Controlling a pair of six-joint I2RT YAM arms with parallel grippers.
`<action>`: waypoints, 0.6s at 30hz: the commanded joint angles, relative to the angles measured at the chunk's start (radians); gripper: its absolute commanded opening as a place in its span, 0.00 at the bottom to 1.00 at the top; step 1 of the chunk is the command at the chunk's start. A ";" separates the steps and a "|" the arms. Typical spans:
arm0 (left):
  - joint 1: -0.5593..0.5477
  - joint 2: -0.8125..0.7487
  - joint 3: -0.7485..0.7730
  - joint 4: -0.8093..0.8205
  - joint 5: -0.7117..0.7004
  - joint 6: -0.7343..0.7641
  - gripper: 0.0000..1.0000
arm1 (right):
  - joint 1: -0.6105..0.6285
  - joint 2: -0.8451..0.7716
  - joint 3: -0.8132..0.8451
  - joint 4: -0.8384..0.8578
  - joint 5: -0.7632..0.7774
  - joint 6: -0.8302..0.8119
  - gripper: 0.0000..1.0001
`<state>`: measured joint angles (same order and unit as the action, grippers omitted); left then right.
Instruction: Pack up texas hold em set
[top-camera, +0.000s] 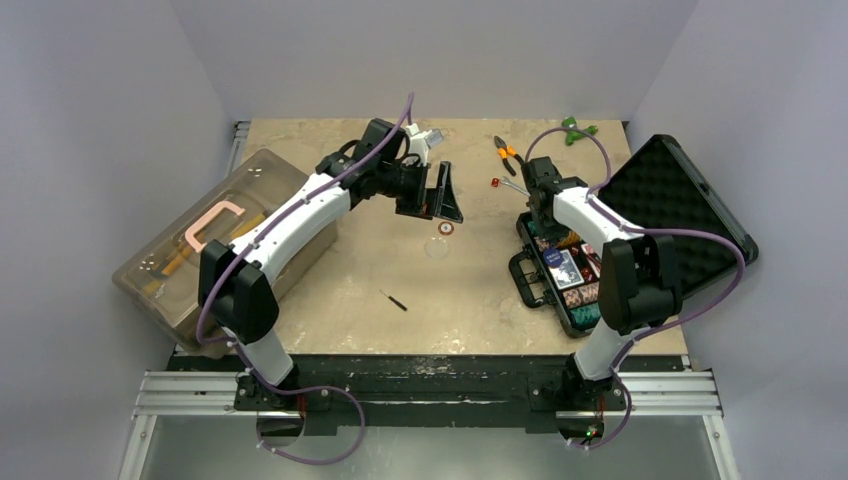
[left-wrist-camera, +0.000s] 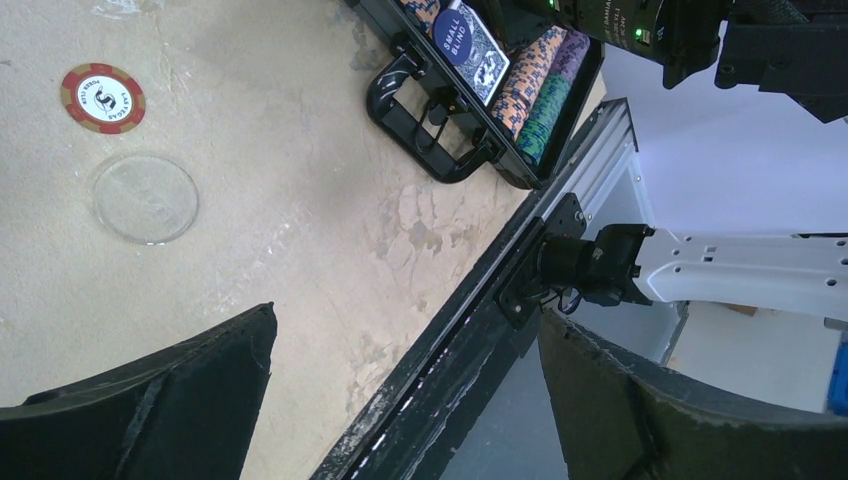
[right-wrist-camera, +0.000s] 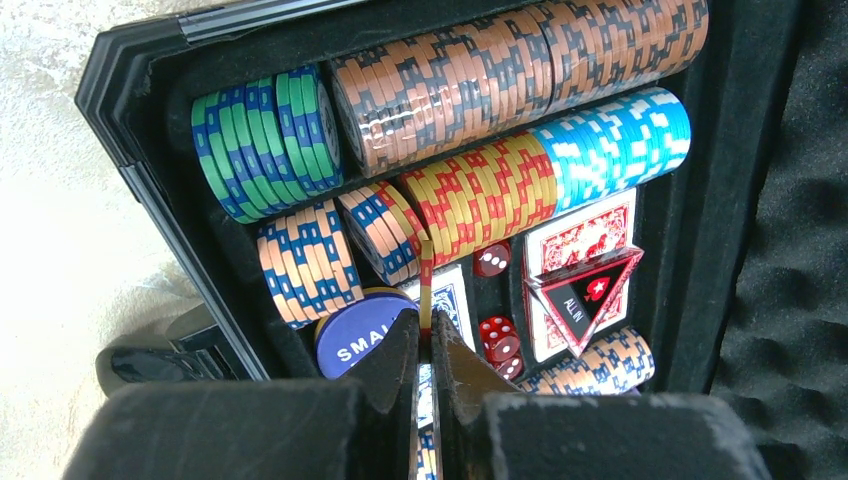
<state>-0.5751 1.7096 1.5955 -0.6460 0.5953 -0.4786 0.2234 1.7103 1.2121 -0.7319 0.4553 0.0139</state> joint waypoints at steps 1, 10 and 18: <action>0.006 0.008 0.021 0.029 0.020 -0.002 0.99 | 0.000 0.016 0.004 0.026 -0.017 -0.016 0.00; 0.012 0.018 0.020 0.032 0.032 -0.006 0.99 | 0.002 -0.079 -0.017 0.051 -0.293 -0.042 0.00; 0.013 0.027 0.020 0.037 0.047 -0.012 0.99 | -0.005 -0.088 0.009 0.017 -0.112 -0.022 0.00</action>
<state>-0.5686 1.7359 1.5955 -0.6453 0.6159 -0.4793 0.2234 1.6360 1.2018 -0.7189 0.2543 -0.0204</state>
